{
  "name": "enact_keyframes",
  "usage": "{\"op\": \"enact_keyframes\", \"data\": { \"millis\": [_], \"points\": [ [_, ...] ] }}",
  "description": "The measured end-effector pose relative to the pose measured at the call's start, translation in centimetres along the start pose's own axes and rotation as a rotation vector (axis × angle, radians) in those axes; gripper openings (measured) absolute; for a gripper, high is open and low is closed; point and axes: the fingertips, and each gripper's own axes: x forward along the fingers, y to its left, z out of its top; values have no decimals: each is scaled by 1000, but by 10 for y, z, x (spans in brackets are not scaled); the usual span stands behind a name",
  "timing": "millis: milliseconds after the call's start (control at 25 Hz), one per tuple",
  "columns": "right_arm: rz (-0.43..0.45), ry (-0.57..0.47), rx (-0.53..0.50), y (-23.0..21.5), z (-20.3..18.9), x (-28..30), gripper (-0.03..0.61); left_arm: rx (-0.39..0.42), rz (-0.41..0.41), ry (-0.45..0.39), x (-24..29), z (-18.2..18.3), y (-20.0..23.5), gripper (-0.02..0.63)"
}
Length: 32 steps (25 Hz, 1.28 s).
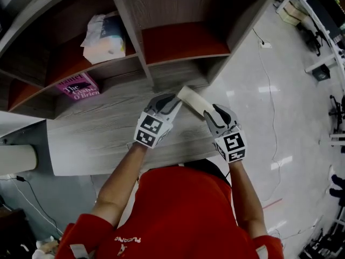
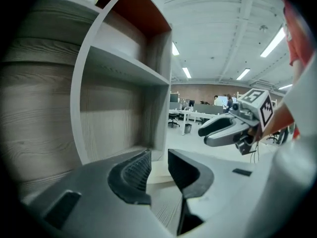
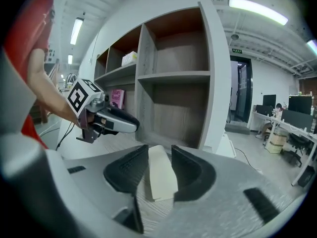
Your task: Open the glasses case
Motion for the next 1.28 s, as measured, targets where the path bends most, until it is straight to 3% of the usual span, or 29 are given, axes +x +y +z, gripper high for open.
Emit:
{"op": "enact_keyframes", "data": {
  "millis": [560,1000,1280],
  "points": [
    [81,183,-40,-4,-56,39,256,-34,-25,215,47,-54,13,144],
    [115,290,-85,-2,-85,53,291,-36,-45,342,63,-81,18,150],
    [122,334,-136,-2,-91,55,291,-59,-50,377,68,-83,17,150]
  ]
}}
